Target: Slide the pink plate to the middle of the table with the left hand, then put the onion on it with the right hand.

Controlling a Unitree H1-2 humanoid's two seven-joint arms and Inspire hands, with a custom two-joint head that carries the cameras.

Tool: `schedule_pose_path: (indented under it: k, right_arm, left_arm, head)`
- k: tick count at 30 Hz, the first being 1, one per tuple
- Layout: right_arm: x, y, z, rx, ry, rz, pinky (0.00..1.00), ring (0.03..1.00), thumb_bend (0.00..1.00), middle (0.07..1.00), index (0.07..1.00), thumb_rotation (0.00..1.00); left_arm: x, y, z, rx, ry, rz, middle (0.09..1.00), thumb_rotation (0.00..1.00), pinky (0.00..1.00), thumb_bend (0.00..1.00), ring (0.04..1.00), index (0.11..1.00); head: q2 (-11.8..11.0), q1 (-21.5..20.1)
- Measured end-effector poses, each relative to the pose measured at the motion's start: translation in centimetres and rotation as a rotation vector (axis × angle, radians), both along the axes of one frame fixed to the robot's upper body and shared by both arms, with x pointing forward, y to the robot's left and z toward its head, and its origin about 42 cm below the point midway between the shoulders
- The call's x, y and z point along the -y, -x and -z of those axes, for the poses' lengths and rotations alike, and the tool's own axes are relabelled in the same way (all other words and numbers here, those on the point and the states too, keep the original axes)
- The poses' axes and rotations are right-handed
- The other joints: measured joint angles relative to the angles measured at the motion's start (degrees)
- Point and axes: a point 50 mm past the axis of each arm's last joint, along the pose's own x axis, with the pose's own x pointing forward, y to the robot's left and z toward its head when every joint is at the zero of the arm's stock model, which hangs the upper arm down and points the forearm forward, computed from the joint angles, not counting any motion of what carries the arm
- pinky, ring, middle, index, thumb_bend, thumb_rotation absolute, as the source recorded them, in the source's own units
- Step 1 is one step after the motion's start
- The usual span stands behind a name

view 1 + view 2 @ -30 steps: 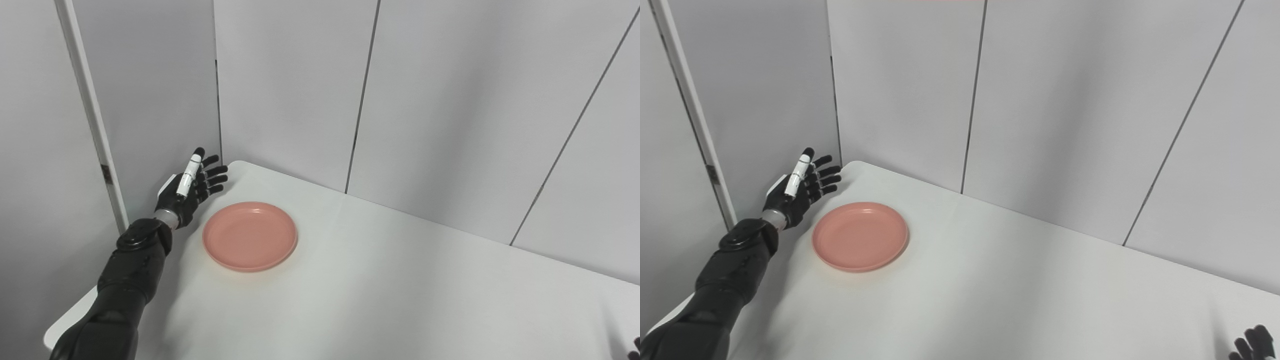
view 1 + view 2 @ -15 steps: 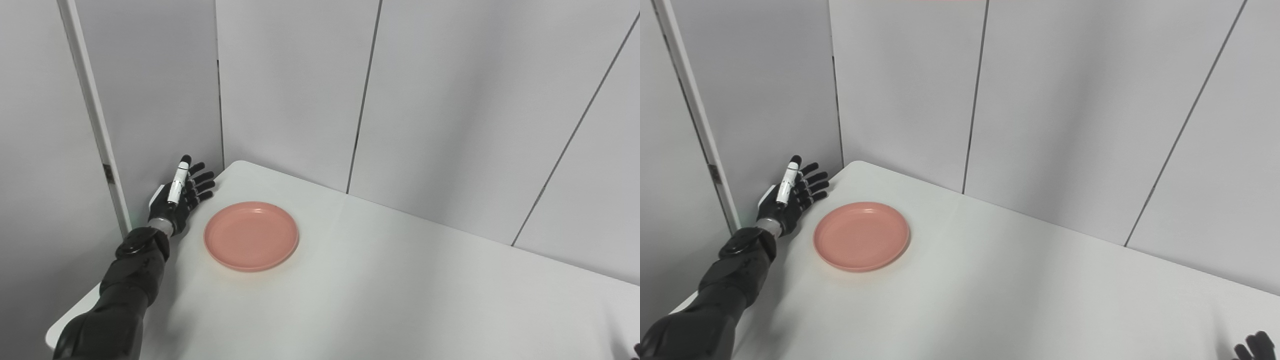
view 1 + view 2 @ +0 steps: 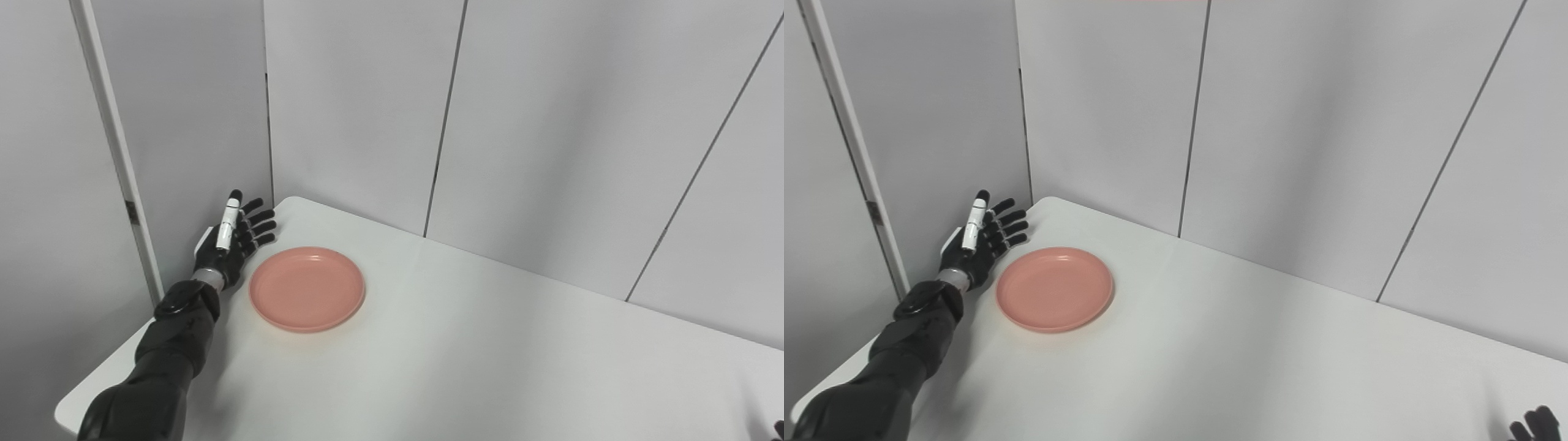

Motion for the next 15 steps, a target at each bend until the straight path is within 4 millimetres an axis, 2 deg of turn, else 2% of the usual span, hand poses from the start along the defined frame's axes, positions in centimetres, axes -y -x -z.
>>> schedule_pose_path:
  k: [5,10,15]
  right_arm:
    - [-0.1,0.0,0.0,0.0,0.002,0.006,1.0,0.996,0.84,1.0,1.0,1.0]
    - [-0.1,0.0,0.0,0.0,0.002,0.007,1.0,0.99,0.84,1.0,1.0,1.0]
    - [-0.1,0.0,-0.1,-0.004,0.004,0.01,1.0,0.987,0.85,1.0,1.0,1.0]
  left_arm:
    - [1.3,-0.3,0.2,-0.001,-0.022,0.047,0.768,0.89,0.8,0.74,0.777,0.823]
    - [1.4,0.1,0.3,-0.004,-0.033,0.063,0.78,0.89,0.78,0.72,0.786,0.827]
    - [1.6,0.5,0.3,-0.009,-0.034,0.082,0.796,0.91,0.8,0.69,0.79,0.828]
  head:
    - [0.0,-0.1]
    - [0.4,-0.4]
    - [1.1,-0.4]
